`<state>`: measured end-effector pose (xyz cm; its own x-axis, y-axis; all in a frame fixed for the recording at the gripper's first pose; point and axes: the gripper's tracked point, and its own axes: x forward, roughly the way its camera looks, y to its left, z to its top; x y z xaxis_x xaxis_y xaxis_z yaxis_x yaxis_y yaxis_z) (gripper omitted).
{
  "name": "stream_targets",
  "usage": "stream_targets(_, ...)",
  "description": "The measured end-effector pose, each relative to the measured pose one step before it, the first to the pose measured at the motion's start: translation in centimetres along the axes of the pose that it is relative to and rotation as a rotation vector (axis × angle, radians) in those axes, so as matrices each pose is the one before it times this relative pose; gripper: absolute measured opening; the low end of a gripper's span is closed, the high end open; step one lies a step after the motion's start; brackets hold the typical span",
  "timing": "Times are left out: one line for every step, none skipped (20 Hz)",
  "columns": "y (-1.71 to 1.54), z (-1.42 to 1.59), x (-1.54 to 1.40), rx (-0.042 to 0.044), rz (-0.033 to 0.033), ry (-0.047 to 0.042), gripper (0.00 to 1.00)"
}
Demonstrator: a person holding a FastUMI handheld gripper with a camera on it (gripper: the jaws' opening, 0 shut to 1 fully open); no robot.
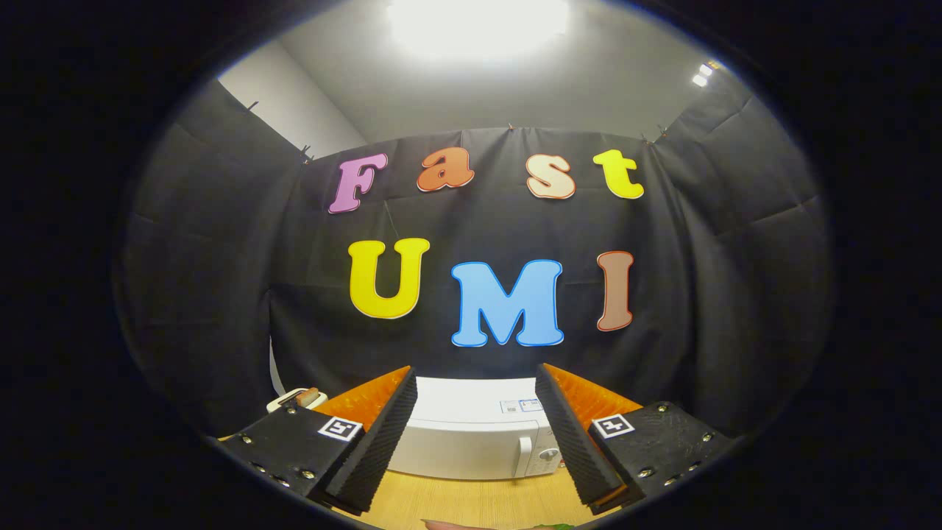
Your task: Open the microwave, put the food inside, and close the microwave door.
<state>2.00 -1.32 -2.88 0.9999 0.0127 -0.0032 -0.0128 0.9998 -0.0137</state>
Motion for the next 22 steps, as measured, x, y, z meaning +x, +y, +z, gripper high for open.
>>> stream_targets(-0.448, -0.681, 0.438, 0.0015, -0.00253, 0.00865, 0.98)
stream_targets(-0.591, -0.803, 0.502, 0.0002, -0.00605, 0.00946, 0.98)
stream_targets(-0.543, -0.976, 0.622, -0.00116, -0.00495, 0.01215, 0.98)
stream_targets(-0.529, -1.2, 0.738, -0.00284, -0.00247, 0.0148, 0.98)
stream_targets(-0.442, -1.255, 0.946, 0.00147, 0.00209, 0.01394, 0.98)
stream_targets(-0.623, -1.332, 0.987, -0.00055, -0.00296, 0.01763, 0.98)
stream_targets(-0.78, -1.348, 1.07, -0.00178, -0.00553, 0.01641, 0.98)
stream_targets(-0.682, -1.447, 1.138, -0.0008, -0.00248, 0.01758, 0.98)
stream_targets(-0.683, -1.478, 1.212, -0.00105, -0.00233, 0.02337, 0.98)
stream_targets(-0.823, -1.639, 1.079, -0.00047, -0.00434, 0.02513, 0.98)
stream_targets(-0.719, -1.332, 1.113, 0.00262, -0.00165, 0.02172, 0.98)
stream_targets(-0.467, -1.247, 1.109, 0.00476, 0.0055, 0.01264, 0.98)
stream_targets(-0.454, -1.056, 1.012, -0.00041, 0.00009, 0.01277, 0.98)
stream_targets(-0.48, -1.116, 0.987, -0.00146, 0.00363, 0.00854, 0.98)
stream_targets(-0.179, -0.833, 0.914, -0.00139, 0.01317, 0.0023, 0.98)
stream_targets(-0.12, -1.098, 0.903, -0.0016, 0.0113, 0.01211, 0.98)
stream_targets(-0.171, -1.021, 0.861, -0.0056, 0.00822, 0.01757, 0.98)
stream_targets(-0.384, -1.029, 0.712, -0.01472, -0.00453, 0.01859, 0.98)
stream_targets(-0.223, -0.676, 0.632, -0.01609, -0.00253, 0.01218, 0.98)
stream_targets(-0.109, -0.622, 0.593, -0.01443, -0.00123, 0.00624, 0.98)
stream_targets(-0.279, -0.429, 0.485, -0.01038, -0.00378, 0.00381, 0.98)
stream_targets(0.098, -0.282, 0.541, -0.00271, 0.00626, -0.00419, 0.98)
